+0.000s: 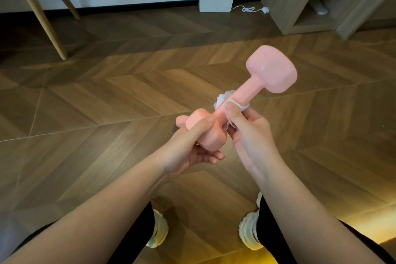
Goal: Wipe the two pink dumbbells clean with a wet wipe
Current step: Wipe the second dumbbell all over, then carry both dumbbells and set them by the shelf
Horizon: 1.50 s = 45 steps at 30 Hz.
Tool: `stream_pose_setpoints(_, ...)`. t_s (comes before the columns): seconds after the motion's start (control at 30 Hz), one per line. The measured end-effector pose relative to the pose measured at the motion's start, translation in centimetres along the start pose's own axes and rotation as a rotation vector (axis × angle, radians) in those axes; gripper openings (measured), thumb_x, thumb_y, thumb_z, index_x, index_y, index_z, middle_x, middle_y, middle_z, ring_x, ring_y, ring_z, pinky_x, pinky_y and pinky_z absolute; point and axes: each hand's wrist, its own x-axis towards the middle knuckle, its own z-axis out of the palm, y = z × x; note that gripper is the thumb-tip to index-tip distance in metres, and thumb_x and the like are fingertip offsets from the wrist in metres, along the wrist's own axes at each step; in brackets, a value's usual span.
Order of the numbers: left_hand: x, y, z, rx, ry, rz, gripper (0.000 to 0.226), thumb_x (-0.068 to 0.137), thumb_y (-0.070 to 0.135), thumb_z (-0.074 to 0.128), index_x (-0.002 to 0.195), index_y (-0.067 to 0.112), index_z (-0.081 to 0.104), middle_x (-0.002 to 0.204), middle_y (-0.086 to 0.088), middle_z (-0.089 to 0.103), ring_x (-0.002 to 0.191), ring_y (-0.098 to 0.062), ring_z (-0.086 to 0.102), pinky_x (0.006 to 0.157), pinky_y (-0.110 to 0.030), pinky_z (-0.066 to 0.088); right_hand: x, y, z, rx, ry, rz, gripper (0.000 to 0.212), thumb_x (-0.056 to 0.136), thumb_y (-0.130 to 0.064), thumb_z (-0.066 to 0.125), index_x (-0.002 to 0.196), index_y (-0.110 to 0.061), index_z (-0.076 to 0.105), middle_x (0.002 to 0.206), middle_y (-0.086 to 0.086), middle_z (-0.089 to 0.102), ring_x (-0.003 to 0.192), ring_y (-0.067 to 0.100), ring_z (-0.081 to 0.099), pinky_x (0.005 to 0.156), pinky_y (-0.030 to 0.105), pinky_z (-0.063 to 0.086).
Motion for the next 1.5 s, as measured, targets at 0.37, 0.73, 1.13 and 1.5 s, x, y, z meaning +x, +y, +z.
stream_pose_setpoints(0.37,6.4,-5.1,-4.4,0.197,0.051,-0.479,0.062,0.091,0.059,0.056,0.125,0.007,0.059,0.107,-0.017,0.072,0.084,-0.026,0.074,0.066,-0.032,0.058,7.7,7.4,-4.7,-0.369,0.208,0.302,0.002,0.084,-0.011,0.075,0.085,-0.01,0.073,0.088,0.013,0.069,0.08,0.022,0.061,0.074,0.035,0.049)
stream_pose_setpoints(0.73,15.9,-13.2,-9.5,0.237,0.271,-0.576,0.047,0.095,0.045,0.061,0.119,0.005,0.059,0.11,-0.018,0.07,0.091,-0.027,0.074,0.071,-0.031,0.062,17.2,18.1,-9.0,-0.559,0.27,0.517,0.017,0.083,-0.014,0.078,0.096,-0.007,0.072,0.076,0.005,0.07,0.065,0.015,0.063,0.053,0.024,0.05)
stream_pose_setpoints(1.13,23.6,-18.9,-12.0,0.426,0.558,-0.619,0.022,0.094,0.033,0.067,0.101,0.013,0.063,0.095,-0.005,0.063,0.074,-0.018,0.068,0.078,-0.036,0.062,23.9,24.6,-11.2,-0.717,0.257,0.638,0.032,0.08,-0.018,0.08,0.108,-0.005,0.07,0.101,0.011,0.072,0.095,0.027,0.069,0.091,0.046,0.056)
stream_pose_setpoints(1.5,25.5,-22.2,-12.4,0.621,0.551,-0.684,0.028,0.098,0.035,0.061,0.112,0.011,0.062,0.108,-0.009,0.067,0.086,-0.022,0.072,0.08,-0.034,0.061,24.5,27.5,-13.0,-0.78,0.264,0.651,0.041,0.08,-0.02,0.081,0.117,-0.006,0.068,0.108,0.01,0.07,0.1,0.026,0.067,0.089,0.043,0.055)
